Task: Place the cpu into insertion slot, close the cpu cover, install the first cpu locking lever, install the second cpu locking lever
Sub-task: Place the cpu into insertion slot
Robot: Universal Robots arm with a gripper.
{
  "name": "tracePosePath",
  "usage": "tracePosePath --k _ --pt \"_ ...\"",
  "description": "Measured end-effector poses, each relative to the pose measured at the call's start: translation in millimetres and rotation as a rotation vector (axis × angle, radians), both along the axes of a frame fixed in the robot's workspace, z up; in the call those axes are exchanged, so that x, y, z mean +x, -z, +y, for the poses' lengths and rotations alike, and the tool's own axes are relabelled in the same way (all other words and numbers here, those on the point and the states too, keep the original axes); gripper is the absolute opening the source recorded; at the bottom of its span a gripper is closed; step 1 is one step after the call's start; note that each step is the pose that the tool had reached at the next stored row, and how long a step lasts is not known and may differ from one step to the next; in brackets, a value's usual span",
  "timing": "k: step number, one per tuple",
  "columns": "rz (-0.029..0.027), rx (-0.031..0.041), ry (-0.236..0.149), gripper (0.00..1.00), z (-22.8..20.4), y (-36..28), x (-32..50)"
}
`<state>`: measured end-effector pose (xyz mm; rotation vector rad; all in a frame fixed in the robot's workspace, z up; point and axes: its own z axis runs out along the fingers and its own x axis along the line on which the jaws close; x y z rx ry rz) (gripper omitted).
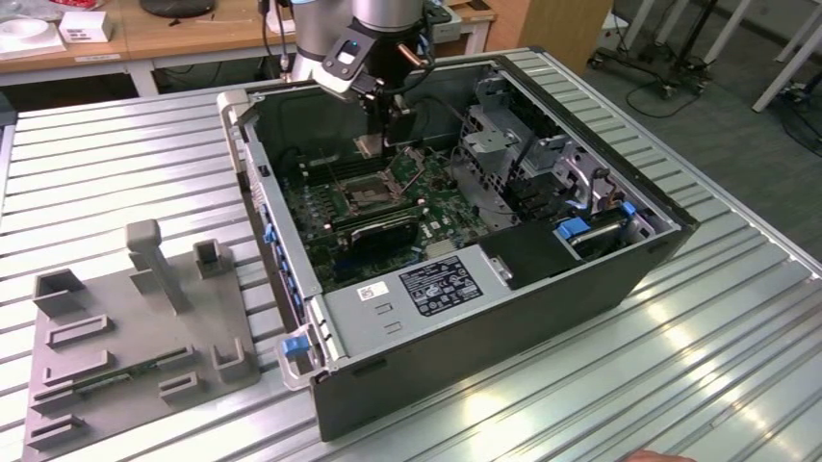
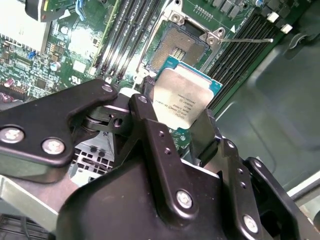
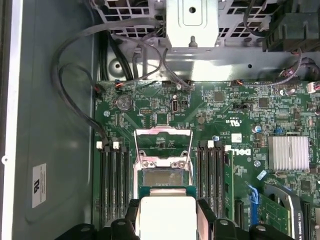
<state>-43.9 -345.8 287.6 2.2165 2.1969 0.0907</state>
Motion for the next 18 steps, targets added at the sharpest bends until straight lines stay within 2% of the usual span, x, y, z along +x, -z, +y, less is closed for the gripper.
tracePosePath --k 8,18 --pt "-0.0001 0.0002 -0.004 0.54 0.0 0.4 0.1" --pt "0.0 0.0098 0.022 0.54 0.0 10.7 0.0"
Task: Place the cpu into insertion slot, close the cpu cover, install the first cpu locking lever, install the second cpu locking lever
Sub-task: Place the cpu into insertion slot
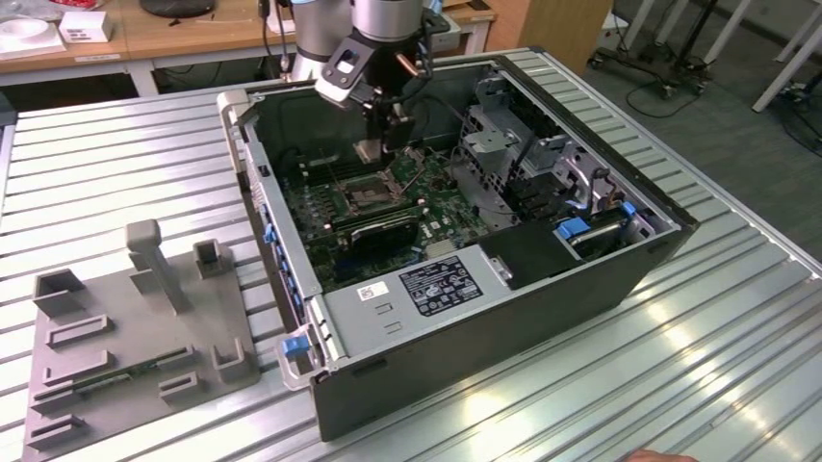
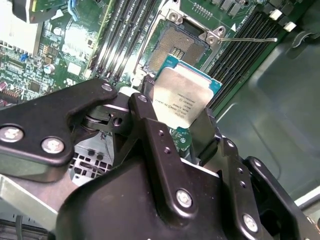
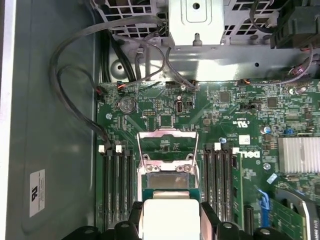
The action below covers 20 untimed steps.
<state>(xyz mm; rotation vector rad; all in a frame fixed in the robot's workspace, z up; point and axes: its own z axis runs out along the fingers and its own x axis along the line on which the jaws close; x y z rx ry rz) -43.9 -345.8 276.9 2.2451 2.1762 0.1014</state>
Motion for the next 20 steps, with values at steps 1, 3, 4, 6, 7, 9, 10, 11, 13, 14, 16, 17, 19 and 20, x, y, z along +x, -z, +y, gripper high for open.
tracePosePath --k 1,3,4,6,7,9,10,11,13,14,16,17,19,20 --pt "0.0 0.0001 0.003 0.54 0.0 1.2 0.0" --pt "0.0001 0.0 0.007 0.54 0.0 3.7 0.0" --pt "0.0 0.0 0.01 0.54 0.0 5.1 0.0" --pt "0.0 0.0002 0.013 0.54 0.0 6.9 0.0" --pt "-0.0001 0.0005 0.013 0.54 0.0 7.3 0.0" --pt "0.0001 0.0014 0.013 0.54 0.0 7.5 0.0" --pt "0.0 0.0017 0.013 0.54 0.0 7.7 0.0" --pt "0.0 0.0017 0.013 0.54 0.0 7.8 0.0" --pt "0.0 0.0017 0.013 0.54 0.0 7.9 0.0" --pt "-0.0001 0.002 0.013 0.54 0.0 8.2 0.0" --pt "-0.0001 0.0019 0.013 0.54 0.0 9.2 0.0" --pt "0.0 0.0018 0.013 0.54 0.0 9.8 0.0" --pt "0.0 0.0017 0.013 0.54 0.0 10.8 0.0" --pt "0.0 0.0016 0.013 0.54 0.0 10.8 0.0"
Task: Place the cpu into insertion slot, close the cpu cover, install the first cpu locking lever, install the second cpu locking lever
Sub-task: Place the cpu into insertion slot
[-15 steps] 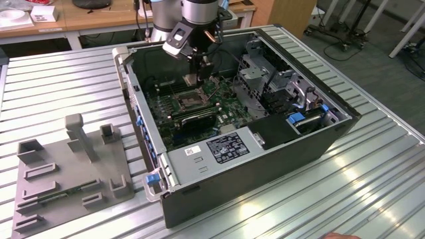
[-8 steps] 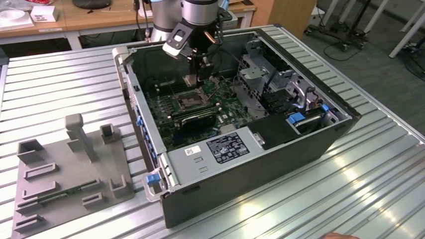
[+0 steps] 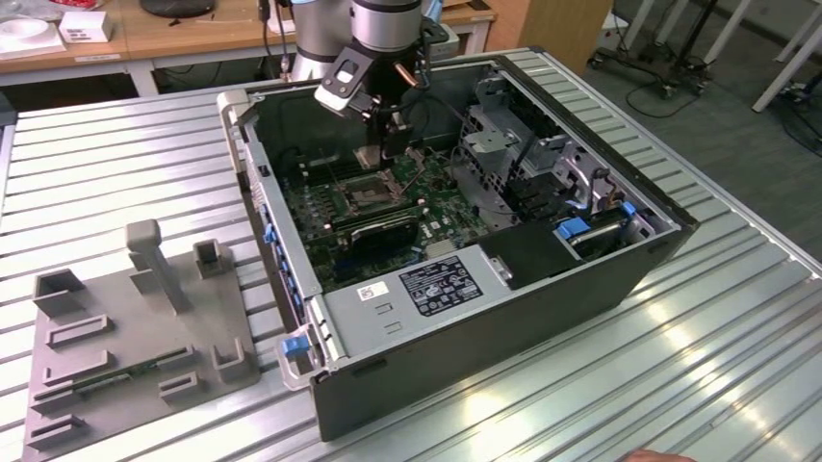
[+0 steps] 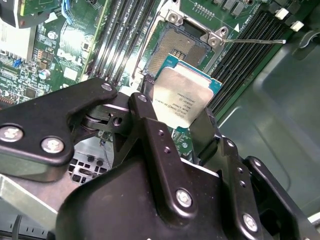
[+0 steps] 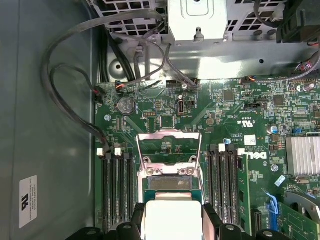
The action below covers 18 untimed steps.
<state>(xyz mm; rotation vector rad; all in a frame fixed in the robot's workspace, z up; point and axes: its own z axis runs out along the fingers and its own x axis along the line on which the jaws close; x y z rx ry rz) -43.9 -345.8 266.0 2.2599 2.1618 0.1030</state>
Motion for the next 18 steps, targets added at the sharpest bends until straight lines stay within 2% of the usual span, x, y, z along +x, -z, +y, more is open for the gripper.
tracePosePath --k 18 --pt "-0.0002 0.0003 0.0 0.54 0.0 4.1 0.0"
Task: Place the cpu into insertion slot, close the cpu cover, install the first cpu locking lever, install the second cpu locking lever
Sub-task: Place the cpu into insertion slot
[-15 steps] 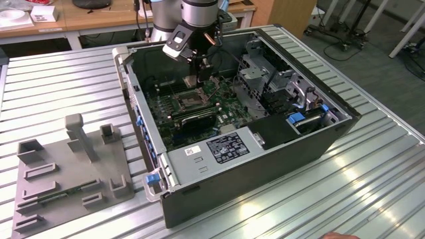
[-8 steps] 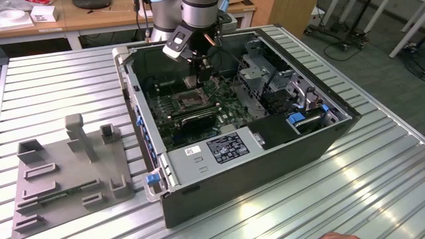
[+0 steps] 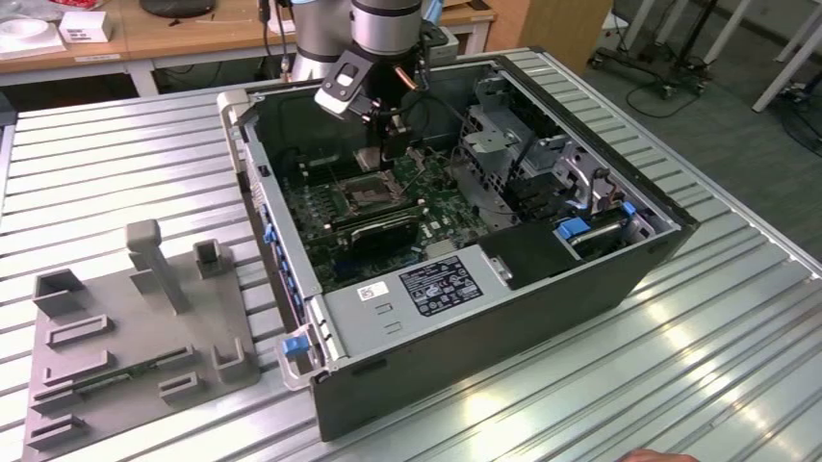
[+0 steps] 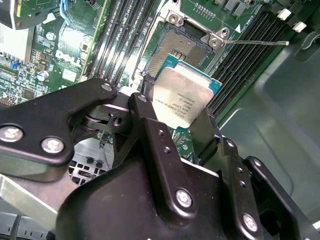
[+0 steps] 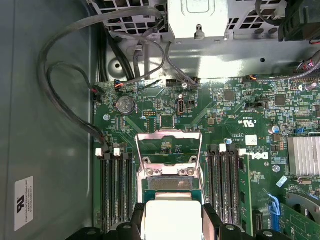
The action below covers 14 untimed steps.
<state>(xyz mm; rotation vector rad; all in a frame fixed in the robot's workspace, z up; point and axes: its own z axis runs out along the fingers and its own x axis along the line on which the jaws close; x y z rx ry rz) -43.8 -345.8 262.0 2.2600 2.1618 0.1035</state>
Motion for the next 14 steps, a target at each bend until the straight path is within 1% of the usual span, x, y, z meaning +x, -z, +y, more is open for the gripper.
tracePosePath --k 7,14 --pt "0.0002 -0.0002 0.0 0.54 0.0 1.2 0.0" --pt "0.0001 -0.0002 0.0 0.54 0.0 5.4 0.0"
